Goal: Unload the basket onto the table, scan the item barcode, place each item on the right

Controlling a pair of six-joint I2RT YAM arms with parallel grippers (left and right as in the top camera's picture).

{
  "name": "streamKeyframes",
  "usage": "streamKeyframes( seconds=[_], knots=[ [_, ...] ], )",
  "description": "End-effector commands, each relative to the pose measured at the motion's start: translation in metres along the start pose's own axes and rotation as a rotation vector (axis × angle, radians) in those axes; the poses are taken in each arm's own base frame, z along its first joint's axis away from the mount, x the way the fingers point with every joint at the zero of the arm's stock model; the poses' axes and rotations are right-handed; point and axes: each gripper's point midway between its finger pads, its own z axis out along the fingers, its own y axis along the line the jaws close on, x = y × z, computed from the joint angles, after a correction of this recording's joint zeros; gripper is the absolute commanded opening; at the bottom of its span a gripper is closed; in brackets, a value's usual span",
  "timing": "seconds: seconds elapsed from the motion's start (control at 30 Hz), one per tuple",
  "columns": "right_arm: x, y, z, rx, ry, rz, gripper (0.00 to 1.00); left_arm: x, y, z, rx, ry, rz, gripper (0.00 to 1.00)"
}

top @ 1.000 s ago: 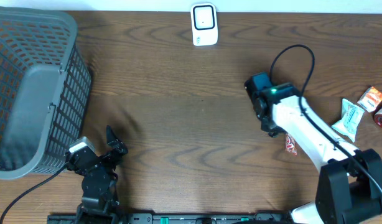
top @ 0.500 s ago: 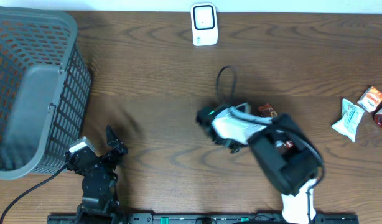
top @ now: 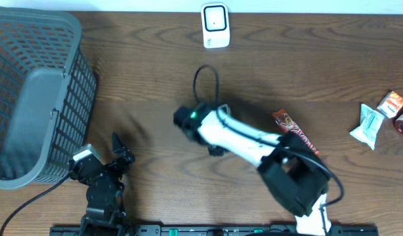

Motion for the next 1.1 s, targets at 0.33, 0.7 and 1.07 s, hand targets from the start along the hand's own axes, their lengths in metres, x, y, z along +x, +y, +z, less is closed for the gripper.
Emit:
streamKeyframes(
  seconds=[0.33, 0.7, 1.07],
  knots=[
    [-0.027, -0.15, -0.002, -0.368, 0.147, 0.193, 0.01, 0.011, 0.005, 0.003, -0.019, 0.021, 0.012, 0.98],
    [0.0, -0.175, 0.061, -0.347, 0.265, 0.345, 0.01, 0.011, 0.005, 0.003, -0.019, 0.021, 0.012, 0.98],
    [0.016, -0.158, 0.101, -0.362, 0.25, 0.251, 0.67, 0.011, 0.005, 0.003, -0.019, 0.021, 0.012, 0.98]
  ],
)
